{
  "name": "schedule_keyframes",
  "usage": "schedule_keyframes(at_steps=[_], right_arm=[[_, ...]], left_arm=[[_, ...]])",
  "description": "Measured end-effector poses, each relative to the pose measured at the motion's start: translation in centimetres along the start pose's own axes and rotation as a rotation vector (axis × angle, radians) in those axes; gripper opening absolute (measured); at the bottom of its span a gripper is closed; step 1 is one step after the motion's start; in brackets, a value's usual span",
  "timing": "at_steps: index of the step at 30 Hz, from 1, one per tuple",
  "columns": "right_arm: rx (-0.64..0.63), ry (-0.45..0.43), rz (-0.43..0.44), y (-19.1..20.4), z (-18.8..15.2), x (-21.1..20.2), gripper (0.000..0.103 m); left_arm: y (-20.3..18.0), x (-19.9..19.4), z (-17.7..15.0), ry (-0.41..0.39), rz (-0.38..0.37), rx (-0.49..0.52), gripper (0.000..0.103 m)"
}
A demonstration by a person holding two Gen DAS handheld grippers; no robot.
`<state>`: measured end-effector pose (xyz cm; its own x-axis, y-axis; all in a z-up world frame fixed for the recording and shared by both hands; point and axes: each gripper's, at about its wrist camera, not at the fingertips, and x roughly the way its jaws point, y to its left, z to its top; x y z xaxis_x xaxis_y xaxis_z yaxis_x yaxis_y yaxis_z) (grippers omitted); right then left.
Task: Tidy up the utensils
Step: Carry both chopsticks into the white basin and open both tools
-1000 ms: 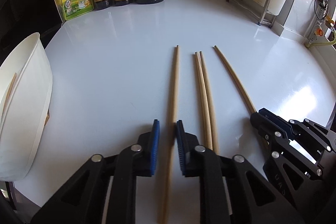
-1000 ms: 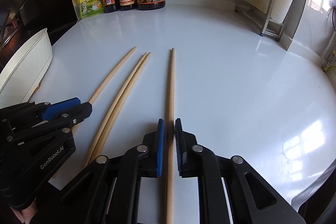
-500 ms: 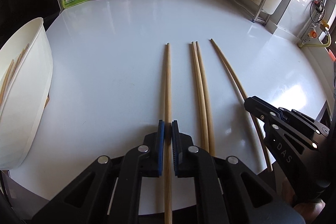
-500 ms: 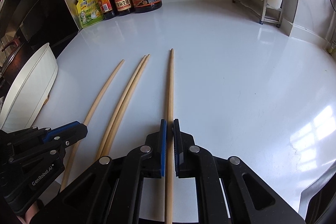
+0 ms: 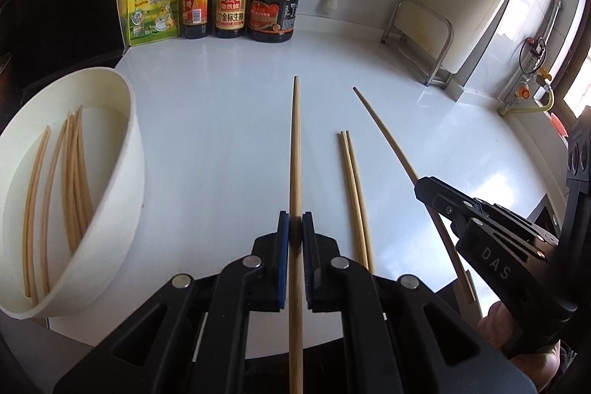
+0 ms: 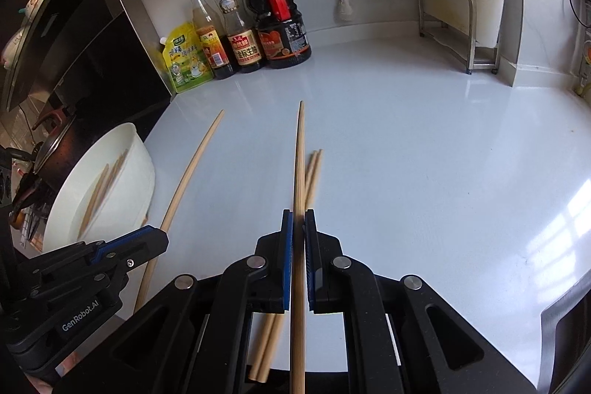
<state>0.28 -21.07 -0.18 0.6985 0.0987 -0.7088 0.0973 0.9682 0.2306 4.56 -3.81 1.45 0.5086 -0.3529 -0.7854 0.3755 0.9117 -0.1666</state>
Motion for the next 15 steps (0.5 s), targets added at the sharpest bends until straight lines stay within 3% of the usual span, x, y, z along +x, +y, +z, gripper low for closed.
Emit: schedule_keyframes(at_steps=[7,15], right_arm=[[-0.053,-0.040,0.079,6.0,1.8,-0.5,0.006],[-0.135,0.001,0.194,14.2,3.3,2.7,0.006]], left_arm=[[5.2,-4.5,1.2,-0.099,0.035,-0.043,0.008],[12.8,-8.4,1.7,-0.186,0.132,-0.129,0.008]])
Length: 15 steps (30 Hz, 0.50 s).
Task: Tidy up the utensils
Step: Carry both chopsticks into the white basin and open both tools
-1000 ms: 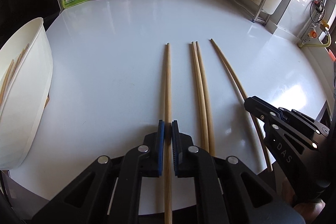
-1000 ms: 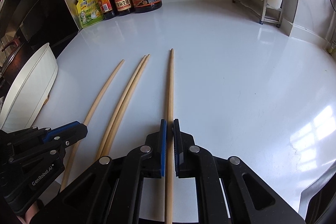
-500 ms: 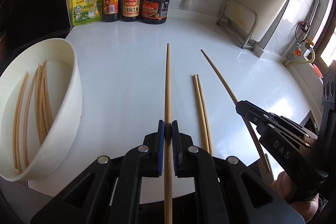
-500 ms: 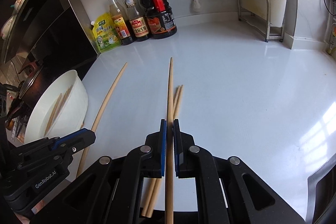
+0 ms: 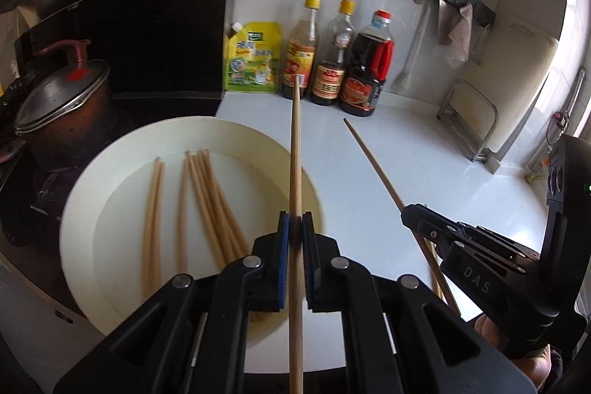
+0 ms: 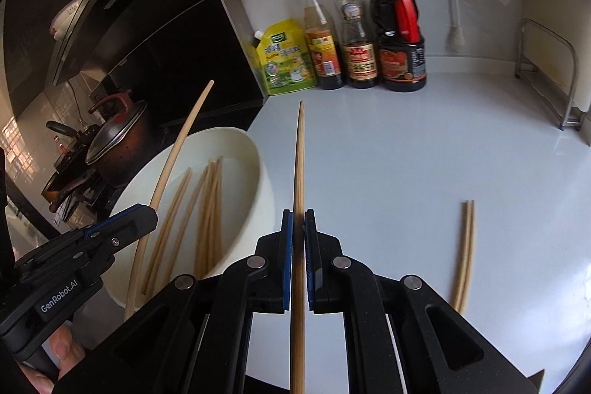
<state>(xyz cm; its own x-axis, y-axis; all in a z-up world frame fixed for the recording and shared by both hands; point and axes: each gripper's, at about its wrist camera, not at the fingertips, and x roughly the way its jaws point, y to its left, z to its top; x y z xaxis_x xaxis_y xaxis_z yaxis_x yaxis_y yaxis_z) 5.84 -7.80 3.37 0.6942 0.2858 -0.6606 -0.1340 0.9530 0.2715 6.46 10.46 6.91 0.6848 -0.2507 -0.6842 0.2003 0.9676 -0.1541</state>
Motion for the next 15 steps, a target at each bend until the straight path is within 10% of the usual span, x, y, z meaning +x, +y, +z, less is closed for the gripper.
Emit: schedule_keyframes(at_steps=[15], right_arm=[[-0.148,0.150,0.104,10.6,1.7,10.6,0.006]], left_arm=[[11.0,3.4,-0.1,0.053,0.105,-0.163,0.008]])
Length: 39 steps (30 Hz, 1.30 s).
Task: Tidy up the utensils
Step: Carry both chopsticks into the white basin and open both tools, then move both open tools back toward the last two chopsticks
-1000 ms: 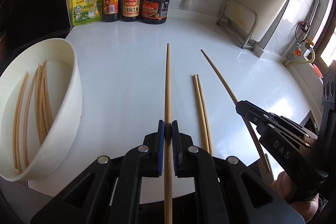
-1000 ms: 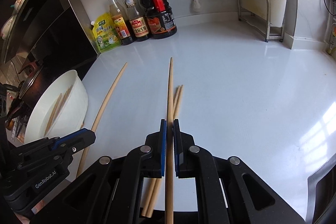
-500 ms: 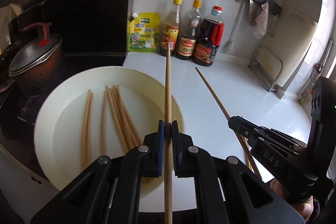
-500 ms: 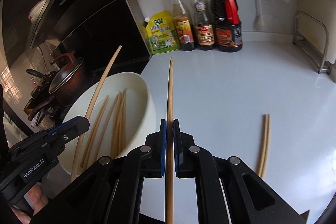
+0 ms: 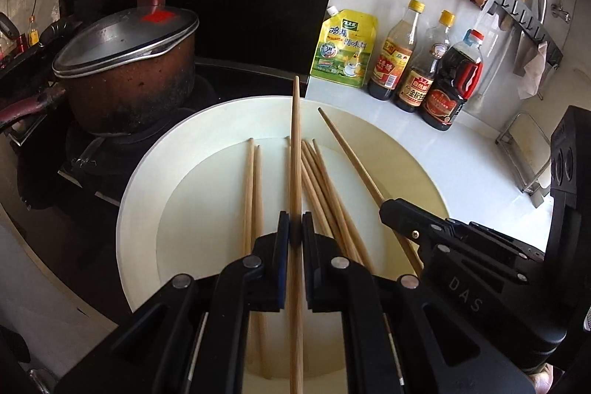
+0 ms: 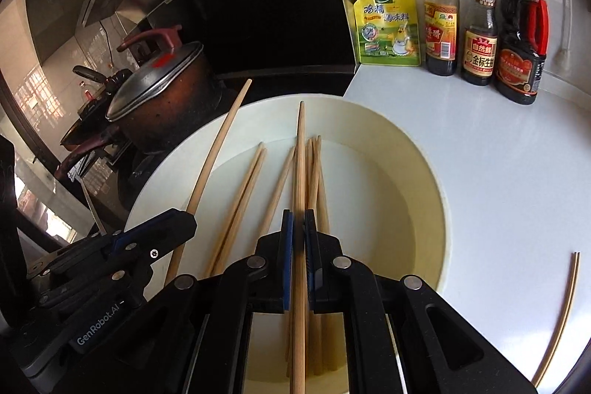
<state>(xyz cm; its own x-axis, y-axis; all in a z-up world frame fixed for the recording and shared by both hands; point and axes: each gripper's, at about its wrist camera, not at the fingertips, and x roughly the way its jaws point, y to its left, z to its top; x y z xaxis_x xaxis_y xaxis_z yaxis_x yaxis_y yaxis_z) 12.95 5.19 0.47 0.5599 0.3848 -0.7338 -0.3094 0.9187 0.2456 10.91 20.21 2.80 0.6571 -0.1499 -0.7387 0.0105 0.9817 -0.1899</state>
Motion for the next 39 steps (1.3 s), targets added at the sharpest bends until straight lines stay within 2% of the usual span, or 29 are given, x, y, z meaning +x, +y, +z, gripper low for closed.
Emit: schedule_keyframes(at_steps=[8,17,25,30,39], right_arm=[[0.015,0.049,-0.006,-0.8,-0.4,1.9,0.006],[0.023,0.033,-0.011,-1.5,-0.8,0.9,0.009],[0.026,0.007,-0.012,-1.5,-1.1,-0.6,0.009],[0.024,-0.005,-0.009,-1.8,-1.7,-1.9,0.016],[0.052,-0.045,-0.033,-3.4,-3.5,-5.2,0.018]], left_arm=[[1.3,1.9,-0.3,0.031,0.026,-0.033,0.009],[1.5,1.5,-0.7,0.007,0.048,-0.043,0.048],[1.3,0.3,-1.0,-0.006,0.051,-0.049,0.048],[0.5,-0.6,-1.5,-0.014,0.054,-0.035,0.053],[-1.3,-1.9,-2.8,-0.014,0.041,-0.024,0.058]])
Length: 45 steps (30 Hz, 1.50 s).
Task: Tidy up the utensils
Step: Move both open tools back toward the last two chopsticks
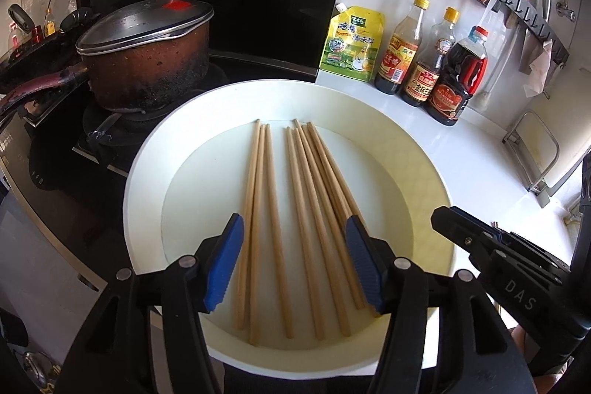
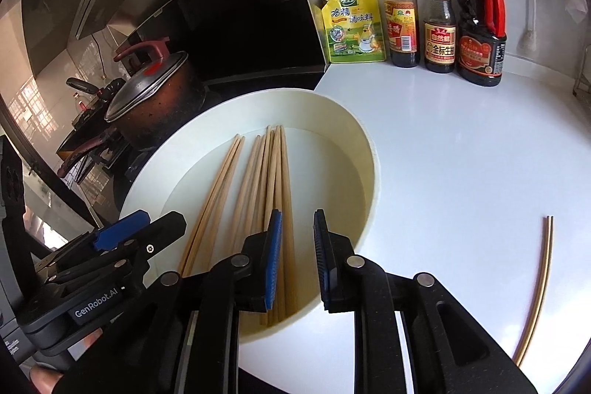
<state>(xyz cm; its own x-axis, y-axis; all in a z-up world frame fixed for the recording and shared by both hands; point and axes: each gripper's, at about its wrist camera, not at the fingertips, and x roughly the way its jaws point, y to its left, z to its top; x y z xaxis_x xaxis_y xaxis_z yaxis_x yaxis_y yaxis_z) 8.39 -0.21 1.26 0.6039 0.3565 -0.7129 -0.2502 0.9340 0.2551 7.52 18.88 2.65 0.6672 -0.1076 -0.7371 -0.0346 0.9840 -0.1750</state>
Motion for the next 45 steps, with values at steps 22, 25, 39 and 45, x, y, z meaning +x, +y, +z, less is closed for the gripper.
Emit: schedule_keyframes(at_steps=[22,25,39,45], right_arm=[[0.174,-0.109,-0.171,-9.5,-5.1,-8.8,0.033],[0.190,-0.108,-0.187,-10.5,-5.8,-9.4,0.034],[0.228,-0.101,-0.210,-13.3,-7.8,-10.5,0.035],[0.233,-0.094,-0.215,-14.0,-8.2,-10.3,0.036]], left_arm=[[-10.8,-1.8,-3.1,-0.004,-0.139,0.162,0.076],[-12.3,-1.7,-3.5,0.001,-0.161,0.181,0.076],[-16.5,-1.0,-5.4,0.034,-0.186,0.243,0.077],[-17.5,-0.4,-6.0,0.051,-0.181,0.264,0.077]])
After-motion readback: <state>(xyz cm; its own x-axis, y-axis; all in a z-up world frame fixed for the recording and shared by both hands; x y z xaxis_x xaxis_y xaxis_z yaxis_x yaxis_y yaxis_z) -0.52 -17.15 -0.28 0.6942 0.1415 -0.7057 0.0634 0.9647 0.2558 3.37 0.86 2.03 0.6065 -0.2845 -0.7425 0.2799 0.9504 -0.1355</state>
